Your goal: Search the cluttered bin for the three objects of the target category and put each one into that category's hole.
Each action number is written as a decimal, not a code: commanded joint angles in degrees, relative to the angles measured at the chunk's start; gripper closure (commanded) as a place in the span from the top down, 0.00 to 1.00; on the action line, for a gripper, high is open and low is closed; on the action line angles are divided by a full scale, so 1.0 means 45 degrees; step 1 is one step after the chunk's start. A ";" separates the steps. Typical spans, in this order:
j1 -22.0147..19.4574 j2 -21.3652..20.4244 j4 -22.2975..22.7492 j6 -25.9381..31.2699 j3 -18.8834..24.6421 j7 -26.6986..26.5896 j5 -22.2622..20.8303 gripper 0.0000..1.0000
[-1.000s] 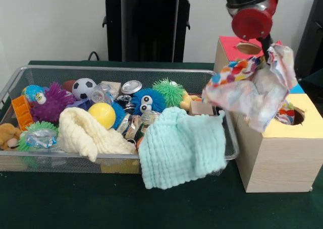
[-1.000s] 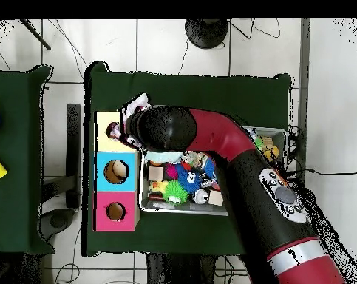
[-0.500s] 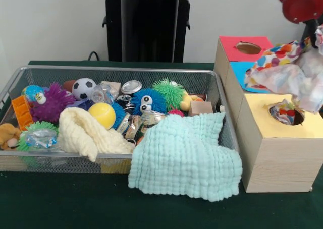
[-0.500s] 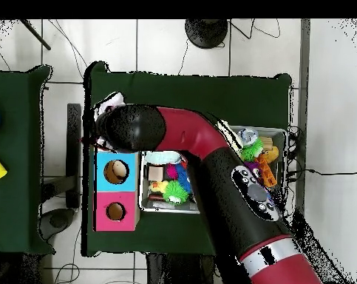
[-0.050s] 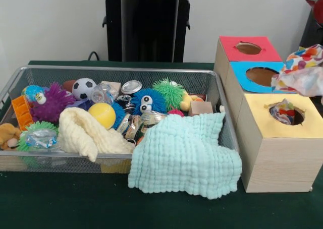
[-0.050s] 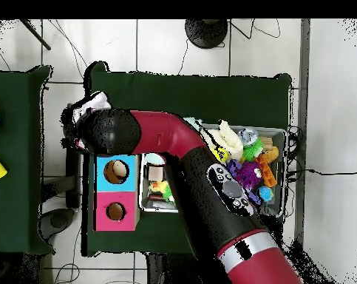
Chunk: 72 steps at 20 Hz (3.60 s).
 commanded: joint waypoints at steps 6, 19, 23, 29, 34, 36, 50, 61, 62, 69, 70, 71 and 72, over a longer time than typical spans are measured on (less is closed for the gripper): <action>0.1367 0.1278 -0.0394 -0.1358 -0.3220 0.4010 -0.1270 0.00; 0.2499 0.1702 -0.1301 -0.1803 -0.5273 0.4112 -0.1552 0.00; 0.2658 0.1852 -0.1354 -0.2244 -0.5420 0.3961 -0.1467 0.00; 0.3063 0.2385 -0.1763 -0.2922 -0.5936 0.4136 -0.1281 0.00; 0.3235 0.2720 -0.1950 -0.3392 -0.5744 0.3449 -0.1424 0.00; 0.3140 0.2834 -0.1849 -0.3592 -0.5446 0.3389 -0.1226 0.00; 0.3651 0.4009 -0.2612 -0.4219 -0.5373 0.3684 -0.0939 0.00; 0.4496 0.5804 -0.4317 -0.3877 -0.6048 0.3643 -0.0885 0.00; 0.4497 0.5850 -0.4322 -0.3879 -0.6073 0.3621 -0.0877 0.00; 0.4987 0.6348 -0.4878 -0.4602 -0.7019 0.4585 -0.0340 0.00; 0.4916 0.6285 -0.4770 -0.4785 -0.6928 0.4496 -0.0372 0.00; 0.4858 0.6211 -0.4701 -0.4915 -0.6829 0.4338 -0.0437 0.00; 0.4847 0.6092 -0.4601 -0.5022 -0.6790 0.4292 -0.0454 0.00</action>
